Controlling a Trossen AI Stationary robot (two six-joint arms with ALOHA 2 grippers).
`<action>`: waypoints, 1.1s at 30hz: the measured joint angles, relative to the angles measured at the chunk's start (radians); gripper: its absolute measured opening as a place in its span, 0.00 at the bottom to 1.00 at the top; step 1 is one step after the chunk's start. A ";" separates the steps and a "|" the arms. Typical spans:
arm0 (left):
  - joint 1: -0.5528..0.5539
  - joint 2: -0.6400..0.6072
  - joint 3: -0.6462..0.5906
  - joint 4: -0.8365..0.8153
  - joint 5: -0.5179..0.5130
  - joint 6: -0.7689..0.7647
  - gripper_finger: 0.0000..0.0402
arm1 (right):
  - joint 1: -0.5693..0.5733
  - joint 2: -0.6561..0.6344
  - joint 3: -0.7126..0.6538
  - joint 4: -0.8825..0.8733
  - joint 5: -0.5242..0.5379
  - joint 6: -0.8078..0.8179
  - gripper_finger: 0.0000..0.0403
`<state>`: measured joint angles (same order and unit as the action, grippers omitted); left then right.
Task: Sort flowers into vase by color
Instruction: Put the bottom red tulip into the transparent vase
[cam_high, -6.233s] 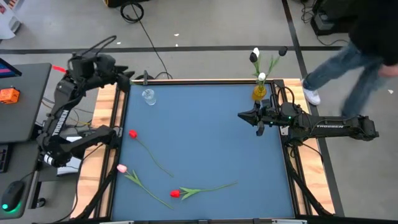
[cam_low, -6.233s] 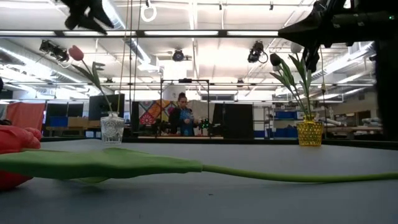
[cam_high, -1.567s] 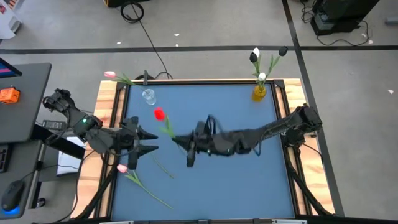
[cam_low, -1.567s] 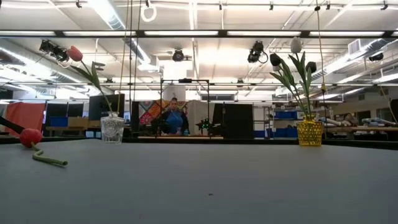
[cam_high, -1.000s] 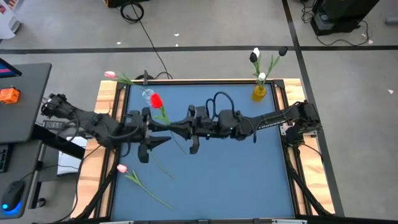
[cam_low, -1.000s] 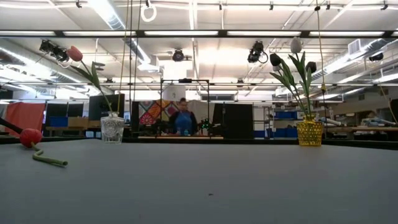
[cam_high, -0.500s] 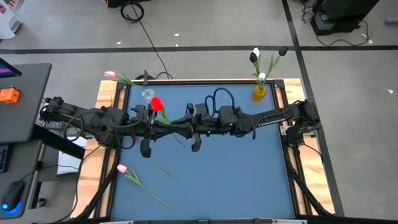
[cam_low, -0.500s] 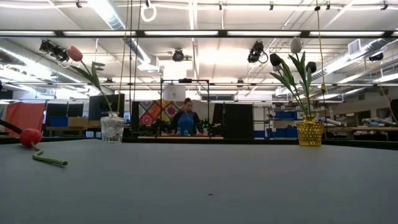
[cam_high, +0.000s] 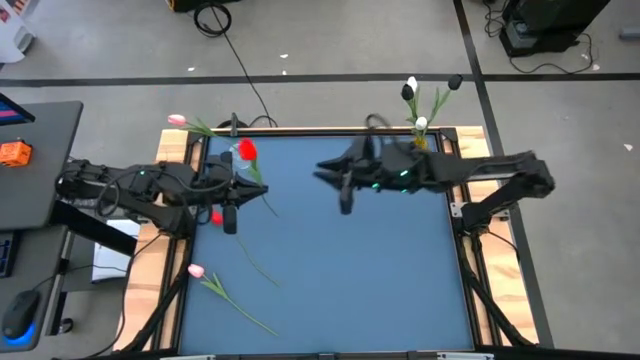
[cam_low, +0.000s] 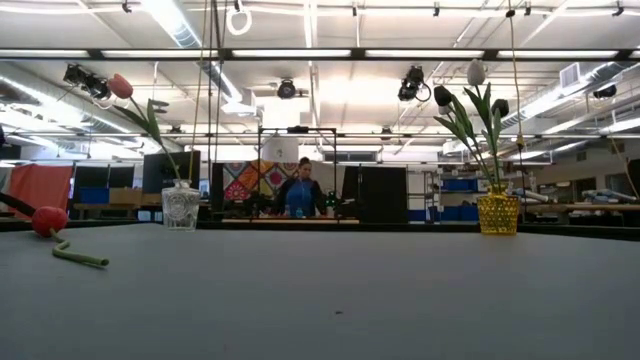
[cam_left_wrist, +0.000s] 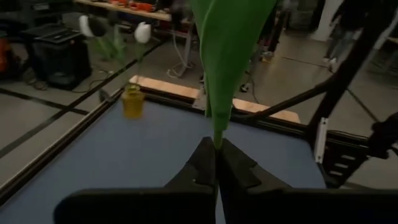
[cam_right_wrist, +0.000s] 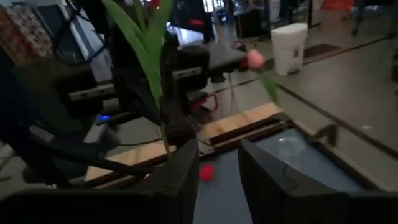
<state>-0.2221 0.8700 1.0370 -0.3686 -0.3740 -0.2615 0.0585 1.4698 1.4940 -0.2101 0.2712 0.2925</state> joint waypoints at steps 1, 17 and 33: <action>0.009 -0.007 0.000 -0.012 0.000 0.000 0.01 | -0.008 -0.027 0.000 -0.033 0.001 -0.006 0.30; 0.138 -0.028 0.000 -0.064 0.032 0.062 0.01 | -0.048 -0.555 -0.493 -0.187 -0.059 0.123 0.30; 0.342 0.048 -0.053 0.153 0.247 0.123 0.01 | -0.019 -0.945 -0.879 -0.142 -0.022 0.133 0.29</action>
<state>0.1196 0.9181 0.9838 -0.2157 -0.1269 -0.1390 0.0391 0.5249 0.6152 -0.3524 0.2497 0.4259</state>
